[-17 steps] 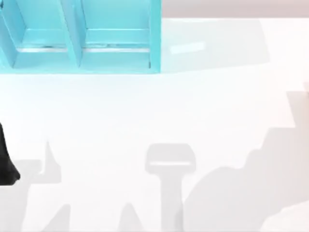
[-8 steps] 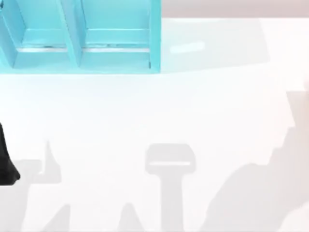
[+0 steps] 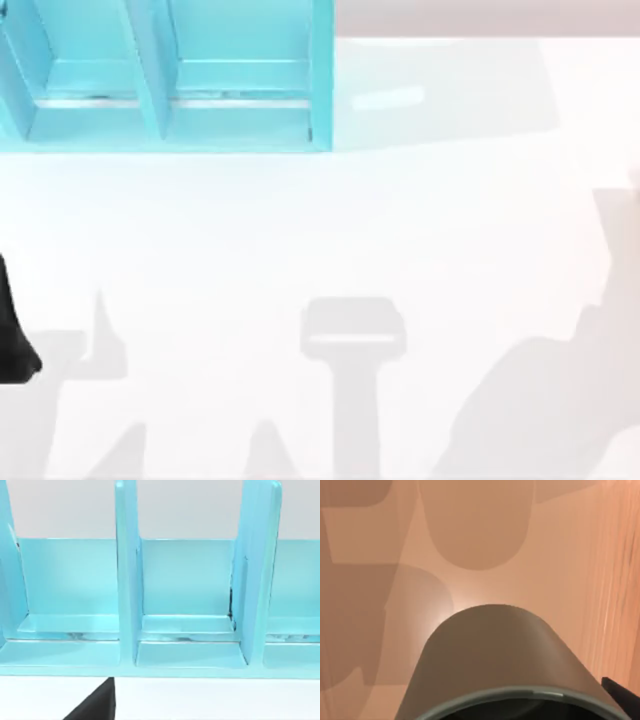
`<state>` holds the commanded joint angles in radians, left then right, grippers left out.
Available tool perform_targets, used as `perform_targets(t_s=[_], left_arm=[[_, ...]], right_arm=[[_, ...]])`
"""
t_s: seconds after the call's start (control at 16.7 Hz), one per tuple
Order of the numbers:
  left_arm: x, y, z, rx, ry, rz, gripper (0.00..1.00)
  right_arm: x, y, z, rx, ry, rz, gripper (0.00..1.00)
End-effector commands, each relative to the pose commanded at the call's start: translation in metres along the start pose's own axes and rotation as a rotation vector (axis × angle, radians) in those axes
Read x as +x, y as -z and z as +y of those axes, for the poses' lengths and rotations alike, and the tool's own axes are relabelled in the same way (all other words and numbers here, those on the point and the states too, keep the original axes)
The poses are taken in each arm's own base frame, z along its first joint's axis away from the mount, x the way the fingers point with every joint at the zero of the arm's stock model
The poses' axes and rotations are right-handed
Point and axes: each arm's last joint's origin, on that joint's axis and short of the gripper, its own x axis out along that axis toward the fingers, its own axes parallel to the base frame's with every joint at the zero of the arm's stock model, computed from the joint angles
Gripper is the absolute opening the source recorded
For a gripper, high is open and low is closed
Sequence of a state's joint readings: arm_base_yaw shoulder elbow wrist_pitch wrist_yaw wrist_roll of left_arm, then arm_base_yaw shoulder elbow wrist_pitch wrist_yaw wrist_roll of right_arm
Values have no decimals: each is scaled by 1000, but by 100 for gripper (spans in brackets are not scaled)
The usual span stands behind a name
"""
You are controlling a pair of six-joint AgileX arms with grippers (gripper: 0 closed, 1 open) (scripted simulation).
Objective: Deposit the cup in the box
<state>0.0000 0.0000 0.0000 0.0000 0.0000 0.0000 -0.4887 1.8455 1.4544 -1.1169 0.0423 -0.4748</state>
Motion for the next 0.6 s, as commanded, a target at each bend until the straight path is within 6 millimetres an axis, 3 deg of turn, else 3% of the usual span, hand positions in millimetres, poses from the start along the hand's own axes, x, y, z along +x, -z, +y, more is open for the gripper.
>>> perform_targets(t_s=[0.6], left_arm=[[0,0,0,0,0,0,100]], right_arm=[[0,0,0,0,0,0,83]])
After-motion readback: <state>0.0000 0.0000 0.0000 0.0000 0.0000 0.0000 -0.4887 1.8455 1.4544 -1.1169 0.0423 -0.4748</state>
